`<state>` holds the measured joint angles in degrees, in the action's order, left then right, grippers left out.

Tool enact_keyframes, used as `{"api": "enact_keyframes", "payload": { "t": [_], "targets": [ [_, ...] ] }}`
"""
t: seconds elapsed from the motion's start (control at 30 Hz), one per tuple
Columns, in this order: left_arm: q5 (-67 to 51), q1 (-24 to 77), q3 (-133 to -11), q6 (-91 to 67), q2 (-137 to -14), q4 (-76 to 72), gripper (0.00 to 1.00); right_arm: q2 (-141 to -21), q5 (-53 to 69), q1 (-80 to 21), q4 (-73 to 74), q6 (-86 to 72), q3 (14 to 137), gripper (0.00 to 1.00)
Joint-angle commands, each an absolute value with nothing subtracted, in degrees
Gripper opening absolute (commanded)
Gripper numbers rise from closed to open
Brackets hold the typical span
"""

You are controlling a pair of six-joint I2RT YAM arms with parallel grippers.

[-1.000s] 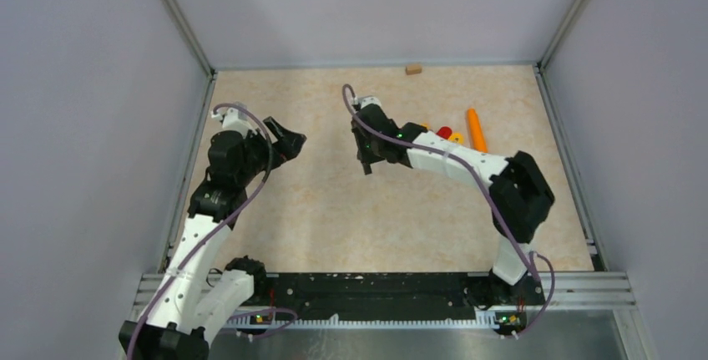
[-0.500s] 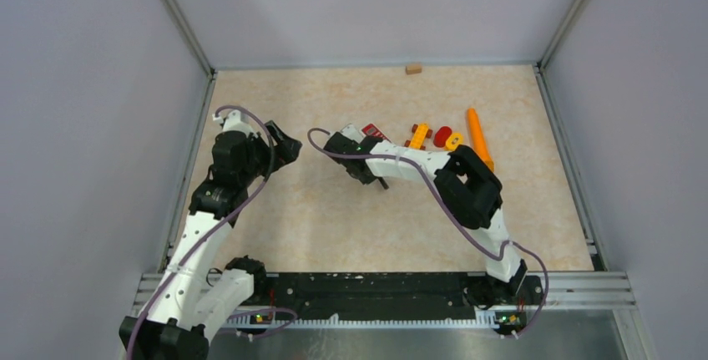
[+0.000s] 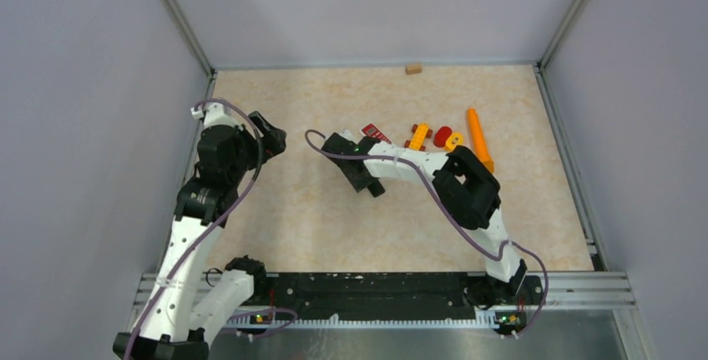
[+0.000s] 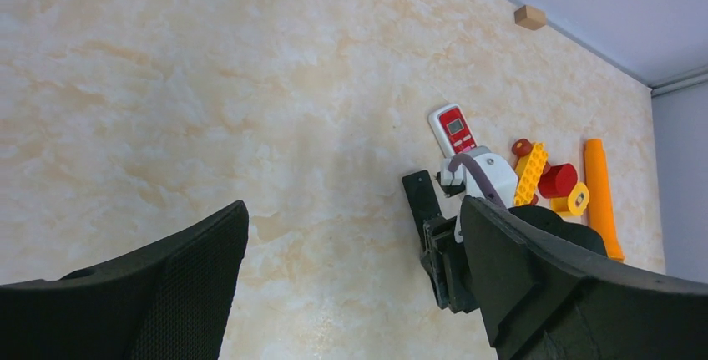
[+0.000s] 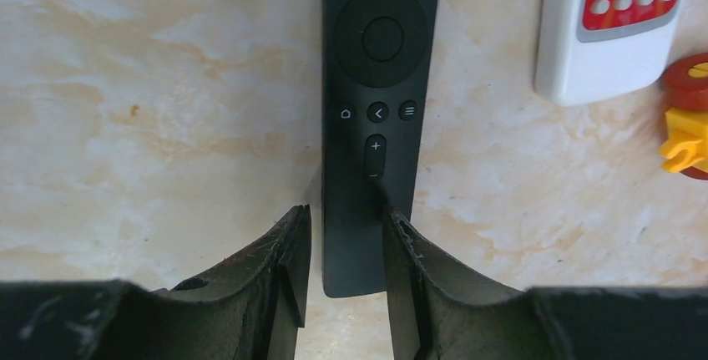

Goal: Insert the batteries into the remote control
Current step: Place the remote control at the center of the board, then reset both arms

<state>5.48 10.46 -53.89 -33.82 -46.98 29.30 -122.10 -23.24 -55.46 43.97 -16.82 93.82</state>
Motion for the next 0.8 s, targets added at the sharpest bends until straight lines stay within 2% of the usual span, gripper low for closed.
{"api": "enact_keyframes", "payload": {
  "t": [0.0,0.1,0.27,0.37,0.43,0.5,0.6,0.77],
  "targets": [
    [6.7,10.4,-56.6,-32.5,-45.3,32.0,0.99,-117.2,-18.4,-56.1,41.9,-19.1,94.2,0.37],
    [5.7,10.4,-57.7,-32.2,-44.9,33.3,0.99,-114.6,-17.0,-56.1,41.1,-20.1,93.1,0.38],
    [5.4,10.4,-59.9,-33.4,-43.3,35.8,0.99,-105.4,-17.5,-56.0,37.8,-22.0,87.2,0.51],
    [7.3,10.4,-61.5,-33.4,-41.9,38.6,0.99,-96.8,-22.5,-56.0,35.5,-22.7,80.9,0.61],
    [7.8,10.4,-62.4,-33.0,-40.8,39.9,0.99,-90.9,-27.0,-55.9,35.7,-22.7,77.3,0.76],
    [7.8,10.4,-63.0,-32.8,-39.3,41.1,0.99,-85.0,-33.8,-55.8,37.5,-23.2,74.6,0.85],
    [8.2,10.4,-63.7,-32.5,-36.1,42.8,0.99,-75.8,-41.7,-55.5,40.9,-24.2,71.3,0.90],
    [9.9,10.4,-65.7,-31.1,-31.6,46.2,0.99,-59.2,-49.8,-55.2,44.9,-24.0,69.4,0.91]
  ]
}}
